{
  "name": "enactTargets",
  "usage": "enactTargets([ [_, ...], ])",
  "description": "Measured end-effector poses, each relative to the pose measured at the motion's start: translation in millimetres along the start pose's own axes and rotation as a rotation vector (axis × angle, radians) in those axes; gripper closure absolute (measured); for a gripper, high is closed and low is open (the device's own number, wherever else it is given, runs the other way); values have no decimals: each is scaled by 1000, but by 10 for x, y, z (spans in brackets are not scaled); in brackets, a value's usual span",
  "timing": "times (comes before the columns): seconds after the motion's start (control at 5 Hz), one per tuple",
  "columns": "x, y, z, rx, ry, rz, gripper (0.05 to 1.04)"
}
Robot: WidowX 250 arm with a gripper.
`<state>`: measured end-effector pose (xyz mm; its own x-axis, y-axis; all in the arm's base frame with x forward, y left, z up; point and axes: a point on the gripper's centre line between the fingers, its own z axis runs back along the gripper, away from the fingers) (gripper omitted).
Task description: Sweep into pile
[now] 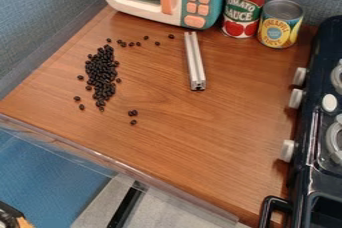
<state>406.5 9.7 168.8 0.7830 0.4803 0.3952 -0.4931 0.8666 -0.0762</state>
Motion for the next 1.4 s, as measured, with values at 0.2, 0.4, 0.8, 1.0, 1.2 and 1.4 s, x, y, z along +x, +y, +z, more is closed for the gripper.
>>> enactTargets([
  [0.2, -58, 4, -135, 20, 34, -1, 84],
  [0.4, -161, -163, -293, 49, 65, -29, 84],
  [0.8, -241, -256, -587, 28, -2, 8, 84],
  [1.0, -265, -225, -768, 42, -31, 99, 84],
  [1.2, -349, -201, -998, 65, 1, 150, 84],
  [1.4, -345, -173, -1125, 92, 2, 171, 84],
])
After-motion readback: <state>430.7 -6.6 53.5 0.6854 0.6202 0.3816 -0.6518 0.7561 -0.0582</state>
